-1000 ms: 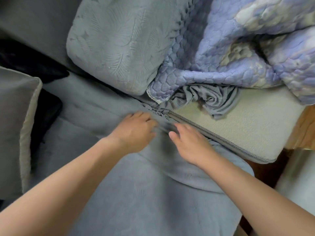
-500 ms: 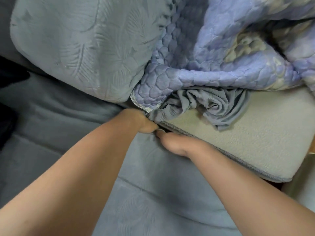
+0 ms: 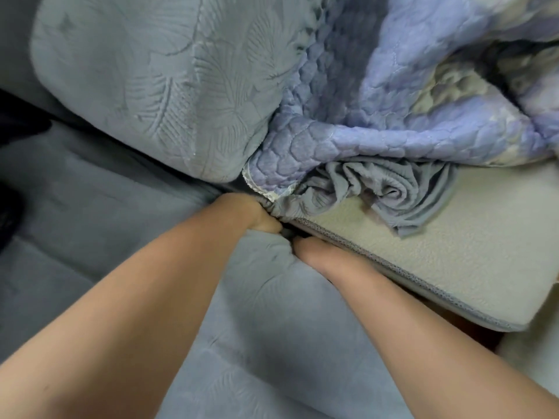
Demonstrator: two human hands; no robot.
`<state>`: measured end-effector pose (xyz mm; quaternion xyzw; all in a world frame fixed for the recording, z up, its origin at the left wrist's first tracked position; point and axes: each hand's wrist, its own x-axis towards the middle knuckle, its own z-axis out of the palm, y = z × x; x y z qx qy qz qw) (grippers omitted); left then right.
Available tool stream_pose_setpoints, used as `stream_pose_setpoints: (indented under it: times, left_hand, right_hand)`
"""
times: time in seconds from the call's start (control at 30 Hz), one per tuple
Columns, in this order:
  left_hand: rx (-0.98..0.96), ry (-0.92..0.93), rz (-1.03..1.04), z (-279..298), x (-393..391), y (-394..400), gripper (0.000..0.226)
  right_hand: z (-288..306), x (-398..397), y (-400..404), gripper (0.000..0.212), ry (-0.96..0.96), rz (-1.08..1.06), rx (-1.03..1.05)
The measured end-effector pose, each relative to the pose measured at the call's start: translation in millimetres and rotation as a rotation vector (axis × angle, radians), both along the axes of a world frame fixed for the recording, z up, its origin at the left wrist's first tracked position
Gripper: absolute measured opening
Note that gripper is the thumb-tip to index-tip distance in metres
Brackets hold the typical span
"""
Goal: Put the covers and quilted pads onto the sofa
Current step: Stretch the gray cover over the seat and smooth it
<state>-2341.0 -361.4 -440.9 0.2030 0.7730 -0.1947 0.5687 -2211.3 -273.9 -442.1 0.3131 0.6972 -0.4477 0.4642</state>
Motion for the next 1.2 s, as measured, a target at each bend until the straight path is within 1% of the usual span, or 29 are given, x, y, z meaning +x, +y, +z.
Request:
stream_pose_setpoints:
  times: [0.03,0.1,0.13,0.17,0.23,0.27,0.3,0.33,0.4,0.43,0.47,0.5,0.53,0.57,0.6,0.63,0.67,0.7,0.73,0.77,0.83,0.87,0.9,0.97,1.0,1.07,1.13,1.17,1.2]
  left_hand:
    - [0.006,-0.009,0.016,-1.8,-0.1,-2.0,0.086]
    - [0.046,0.015,0.051,-15.4,-4.2,-5.6,0.103]
    - [0.050,0.019,0.056,-17.4,-6.1,-5.4,0.107]
    - [0.038,0.014,0.040,-10.2,-6.0,-4.9,0.104]
    - [0.038,-0.037,-0.041,12.2,-2.0,-4.6,0.082]
    - [0.076,-0.030,-0.075,20.6,-2.3,-9.3,0.069]
    - [0.104,0.039,-0.116,31.5,-5.3,-19.3,0.061]
    - [0.124,0.136,-0.120,42.0,-11.0,-34.9,0.057]
    - [0.059,0.319,-0.160,63.2,-24.5,-64.6,0.066]
    - [0.019,0.329,-0.168,67.8,-33.7,-77.1,0.073]
    - [0.036,0.312,-0.133,64.5,-42.4,-79.9,0.079]
    - [-0.004,0.253,-0.153,61.6,-48.1,-76.2,0.081]
    - [-0.010,0.182,-0.121,48.6,-55.0,-70.6,0.083]
    - [-0.032,0.119,-0.151,38.6,-61.9,-64.4,0.087]
    - [-0.037,0.077,-0.141,26.9,-65.3,-60.1,0.086]
    - [-0.048,0.099,-0.193,26.7,-63.1,-58.0,0.071]
    - [-0.008,0.170,-0.187,21.4,-61.3,-57.8,0.050]
    - [0.020,0.269,-0.173,12.8,-59.4,-60.5,0.034]
    - [0.042,0.380,-0.141,-0.5,-57.2,-64.5,0.029]
    - [0.020,0.460,-0.098,-4.7,-50.6,-62.8,0.036]
    - [-0.045,0.546,0.101,-17.1,-38.7,-53.4,0.063]
    - [-0.063,0.590,0.196,-18.7,-35.2,-47.1,0.068]
    - [-0.061,0.656,0.235,-19.7,-31.8,-43.7,0.068]
    - [-0.043,0.795,0.191,-18.0,-33.4,-38.7,0.067]
    - [0.005,0.798,0.181,-12.0,-33.4,-39.3,0.069]
    - [0.141,0.738,0.072,9.9,-19.6,-59.8,0.061]
    - [0.407,0.845,-0.026,44.6,6.9,-91.2,0.054]
    - [0.530,0.924,-0.032,63.6,22.7,-109.6,0.053]
    - [0.590,0.966,-0.001,77.2,37.7,-129.5,0.052]
  right_hand:
    - [-4.6,-0.3,0.8,0.044,0.015,-0.042,-0.019]
    - [-10.5,-0.9,4.4,0.043,0.103,-0.114,-0.055]
    - [-11.4,-1.7,6.2,0.043,0.117,-0.125,-0.079]
    - [-11.3,-2.5,7.7,0.043,0.114,-0.123,-0.104]
    - [-11.8,-3.2,10.1,0.046,0.090,-0.083,-0.133]
    - [-12.9,-2.9,10.7,0.048,0.080,-0.060,-0.132]
    - [-12.8,-2.1,11.0,0.051,0.089,-0.052,-0.119]
    - [-11.7,-1.4,11.2,0.052,0.109,-0.064,-0.109]
    - [-10.2,-1.6,10.5,0.052,0.143,-0.124,-0.106]
    - [-5.9,-1.6,9.1,0.051,0.141,-0.108,-0.093]
    - [1.8,0.9,8.0,0.051,0.124,-0.057,-0.061]
    - [12.5,5.1,8.4,0.052,0.097,0.018,-0.009]
    - [27.4,9.7,8.0,0.054,0.085,0.099,0.057]
    - [45.0,17.6,6.5,0.055,0.099,0.186,0.133]
    - [63.5,29.7,2.2,0.053,0.149,0.277,0.225]
    - [80.6,41.6,-4.5,0.054,0.203,0.353,0.303]
    - [91.9,50.7,-11.1,0.058,0.249,0.404,0.352]
    - [93.5,55.1,-16.4,0.063,0.269,0.429,0.374]
    - [89.9,54.9,-19.1,0.068,0.269,0.426,0.370]
    - [84.2,51.7,-18.8,0.072,0.259,0.401,0.368]
    - [76.9,42.7,-20.7,0.077,0.261,0.322,0.367]
    - [79.5,40.9,-27.2,0.078,0.297,0.346,0.376]
    - [82.1,42.7,-35.8,0.078,0.359,0.388,0.410]
    - [88.9,45.4,-48.7,0.075,0.459,0.437,0.449]
    - [86.3,44.1,-48.8,0.073,0.449,0.428,0.424]
    - [74.0,31.3,-39.0,0.074,0.328,0.368,0.352]
    - [62.1,16.5,-22.4,0.082,0.193,0.340,0.273]
    - [58.1,12.1,-17.1,0.085,0.157,0.330,0.226]
    - [56.0,9.2,-14.6,0.086,0.136,0.307,0.185]
